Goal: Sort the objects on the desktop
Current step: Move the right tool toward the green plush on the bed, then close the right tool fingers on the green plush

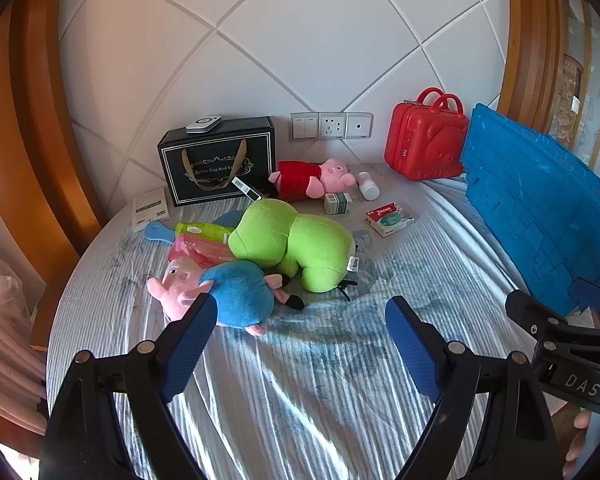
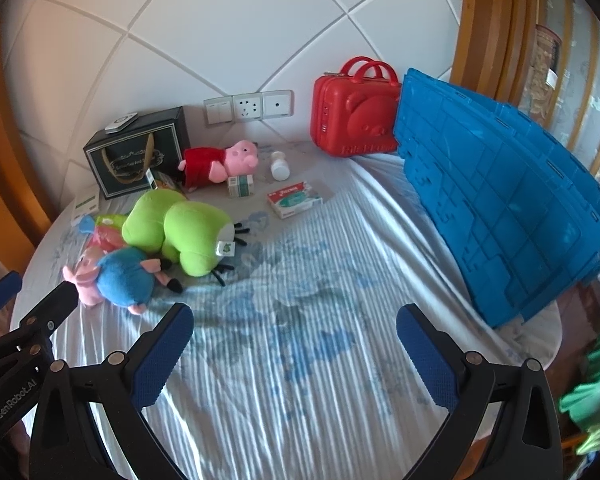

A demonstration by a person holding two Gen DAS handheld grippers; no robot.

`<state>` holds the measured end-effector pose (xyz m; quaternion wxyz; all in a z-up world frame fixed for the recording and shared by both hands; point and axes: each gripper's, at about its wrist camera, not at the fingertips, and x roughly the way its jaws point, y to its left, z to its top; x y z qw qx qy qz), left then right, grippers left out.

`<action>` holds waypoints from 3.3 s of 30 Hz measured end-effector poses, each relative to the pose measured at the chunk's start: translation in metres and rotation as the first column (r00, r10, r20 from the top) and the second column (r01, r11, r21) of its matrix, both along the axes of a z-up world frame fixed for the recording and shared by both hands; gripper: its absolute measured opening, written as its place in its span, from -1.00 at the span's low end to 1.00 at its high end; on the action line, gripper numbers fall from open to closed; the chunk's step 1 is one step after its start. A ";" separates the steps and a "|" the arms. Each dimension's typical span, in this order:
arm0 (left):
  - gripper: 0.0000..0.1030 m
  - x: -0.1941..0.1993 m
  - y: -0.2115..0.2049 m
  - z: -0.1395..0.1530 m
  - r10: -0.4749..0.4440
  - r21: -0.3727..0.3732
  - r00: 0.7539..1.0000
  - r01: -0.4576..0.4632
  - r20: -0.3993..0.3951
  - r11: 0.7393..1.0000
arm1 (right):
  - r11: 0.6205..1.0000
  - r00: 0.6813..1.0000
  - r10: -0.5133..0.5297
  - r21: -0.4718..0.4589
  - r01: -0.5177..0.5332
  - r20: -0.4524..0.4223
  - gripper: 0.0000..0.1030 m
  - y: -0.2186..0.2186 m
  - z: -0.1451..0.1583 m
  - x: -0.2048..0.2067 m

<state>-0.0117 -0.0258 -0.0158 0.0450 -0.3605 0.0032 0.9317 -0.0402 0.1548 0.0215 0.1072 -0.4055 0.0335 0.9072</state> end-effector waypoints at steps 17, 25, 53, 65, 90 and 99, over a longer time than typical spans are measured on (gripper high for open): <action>0.68 -0.003 -0.003 0.000 0.011 0.001 1.000 -0.011 0.003 1.000 | 1.000 1.000 0.015 -0.006 -0.015 0.004 1.00 -0.002 -0.003 -0.007; 0.68 -0.003 -0.003 0.000 0.011 0.001 1.000 -0.011 0.003 1.000 | 1.000 1.000 0.023 -0.005 -0.023 0.005 1.00 -0.005 -0.003 -0.010; 0.68 -0.041 -0.017 -0.019 0.028 -0.011 0.998 -0.027 0.048 1.000 | 0.998 0.996 0.065 -0.026 -0.064 0.054 1.00 -0.014 -0.024 -0.052; 0.68 -0.089 -0.021 -0.047 0.016 -0.050 0.994 -0.011 0.104 0.999 | 0.996 0.990 0.088 -0.040 -0.084 0.110 1.00 -0.016 -0.050 -0.097; 0.68 -0.204 -0.043 -0.132 -0.076 -0.094 0.976 0.096 0.202 0.991 | 0.984 0.966 0.138 -0.140 -0.109 0.219 1.00 -0.036 -0.133 -0.208; 0.67 -0.233 -0.051 -0.165 -0.056 -0.127 0.969 0.089 0.241 0.988 | 0.974 0.946 0.169 -0.193 -0.117 0.278 1.00 -0.053 -0.185 -0.250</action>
